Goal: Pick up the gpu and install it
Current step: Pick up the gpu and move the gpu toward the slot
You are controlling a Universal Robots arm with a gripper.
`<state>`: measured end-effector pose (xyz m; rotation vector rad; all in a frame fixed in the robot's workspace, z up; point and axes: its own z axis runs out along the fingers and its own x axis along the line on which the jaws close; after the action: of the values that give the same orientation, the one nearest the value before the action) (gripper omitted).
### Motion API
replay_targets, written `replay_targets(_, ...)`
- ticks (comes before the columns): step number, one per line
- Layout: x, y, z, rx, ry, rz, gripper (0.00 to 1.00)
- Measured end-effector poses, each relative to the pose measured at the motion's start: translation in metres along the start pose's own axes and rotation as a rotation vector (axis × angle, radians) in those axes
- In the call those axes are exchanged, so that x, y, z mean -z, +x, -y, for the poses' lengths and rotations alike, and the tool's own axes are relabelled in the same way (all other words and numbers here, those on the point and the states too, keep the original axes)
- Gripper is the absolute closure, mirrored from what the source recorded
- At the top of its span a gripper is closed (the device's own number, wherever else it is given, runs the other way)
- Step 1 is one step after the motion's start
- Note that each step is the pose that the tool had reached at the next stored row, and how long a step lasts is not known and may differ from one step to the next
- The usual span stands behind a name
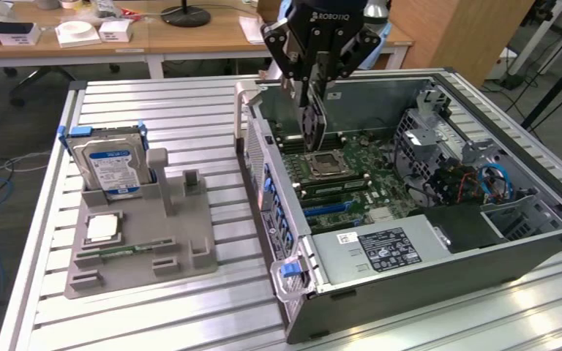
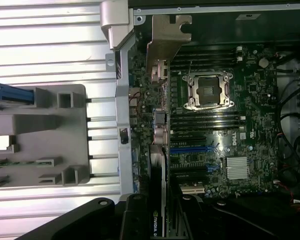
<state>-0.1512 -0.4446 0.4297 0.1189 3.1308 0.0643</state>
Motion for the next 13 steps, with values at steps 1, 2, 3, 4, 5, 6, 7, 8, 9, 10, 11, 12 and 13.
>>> replay_targets(1,0.0,-0.0003,0.0,0.0,0.0,0.0,0.74)
replay_targets(2,-0.0001,-0.0005,0.0,0.0,0.0,0.0001,0.74)
replay_targets(3,-0.0001,-0.0008,0.0,0.0,0.0,0.0001,0.74)
replay_targets(4,-0.0001,-0.0012,-0.0001,0.0,0.0001,0.0,0.74)
replay_targets(5,-0.0001,-0.0016,-0.0001,0.0,0.0,0.0001,0.74)
replay_targets(6,-0.0001,-0.0019,-0.0001,0.0,0.0,0.0001,0.74)
replay_targets(7,-0.0002,-0.0022,-0.0002,0.0,0.0,0.0,0.74)
replay_targets(8,-0.0002,-0.0026,-0.0002,0.0,0.0,0.0,0.74)
replay_targets(9,-0.0002,-0.0029,-0.0002,0.0,0.0,0.0001,0.74)
replay_targets(10,-0.0003,-0.0033,-0.0002,0.0,0.0,0.0001,0.74)
replay_targets(11,-0.0003,-0.0037,-0.0003,0.0,0.0,0.0001,0.74)
replay_targets(12,-0.0003,-0.0041,-0.0003,0.0,0.0,0.0001,0.74)
replay_targets(13,-0.0003,-0.0047,-0.0003,0.0,0.0,0.0001,0.74)
